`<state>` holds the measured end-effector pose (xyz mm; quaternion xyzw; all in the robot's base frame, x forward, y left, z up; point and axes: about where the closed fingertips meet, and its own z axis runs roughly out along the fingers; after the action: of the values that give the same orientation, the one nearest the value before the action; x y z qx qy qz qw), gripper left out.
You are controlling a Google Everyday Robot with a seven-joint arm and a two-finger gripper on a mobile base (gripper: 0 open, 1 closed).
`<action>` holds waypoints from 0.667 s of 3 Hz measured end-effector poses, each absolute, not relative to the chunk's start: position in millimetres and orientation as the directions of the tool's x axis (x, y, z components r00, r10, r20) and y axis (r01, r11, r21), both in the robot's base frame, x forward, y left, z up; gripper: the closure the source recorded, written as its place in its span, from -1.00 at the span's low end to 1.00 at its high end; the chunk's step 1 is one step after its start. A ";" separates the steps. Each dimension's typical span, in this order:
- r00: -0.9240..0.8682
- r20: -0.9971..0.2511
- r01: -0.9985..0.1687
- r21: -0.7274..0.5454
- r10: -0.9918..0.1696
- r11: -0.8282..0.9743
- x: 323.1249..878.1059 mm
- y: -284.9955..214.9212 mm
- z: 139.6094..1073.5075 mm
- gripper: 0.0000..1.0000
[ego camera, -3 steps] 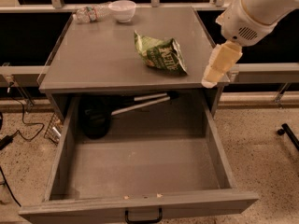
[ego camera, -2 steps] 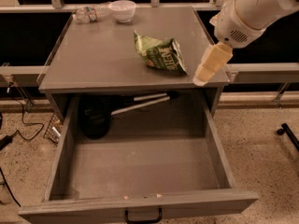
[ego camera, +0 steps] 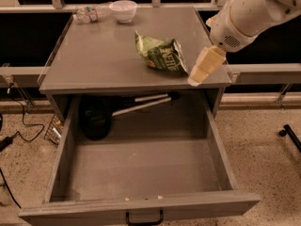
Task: Place green jalapeno chip bag into top drawer
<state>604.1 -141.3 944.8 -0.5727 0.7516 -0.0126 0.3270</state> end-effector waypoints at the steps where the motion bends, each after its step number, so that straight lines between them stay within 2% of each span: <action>1: -0.154 -0.494 -0.837 -0.395 -0.856 0.379 617.6 -142.9 933.8 -1.00; 2: -0.162 -0.507 -0.829 -0.396 -0.846 0.396 629.9 -141.0 925.0 -1.00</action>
Offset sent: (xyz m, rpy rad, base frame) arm 0.0416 -0.0001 -0.0309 0.0514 -0.0248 -0.0669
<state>629.9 -141.0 925.0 -0.5496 0.7620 -0.0127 0.3422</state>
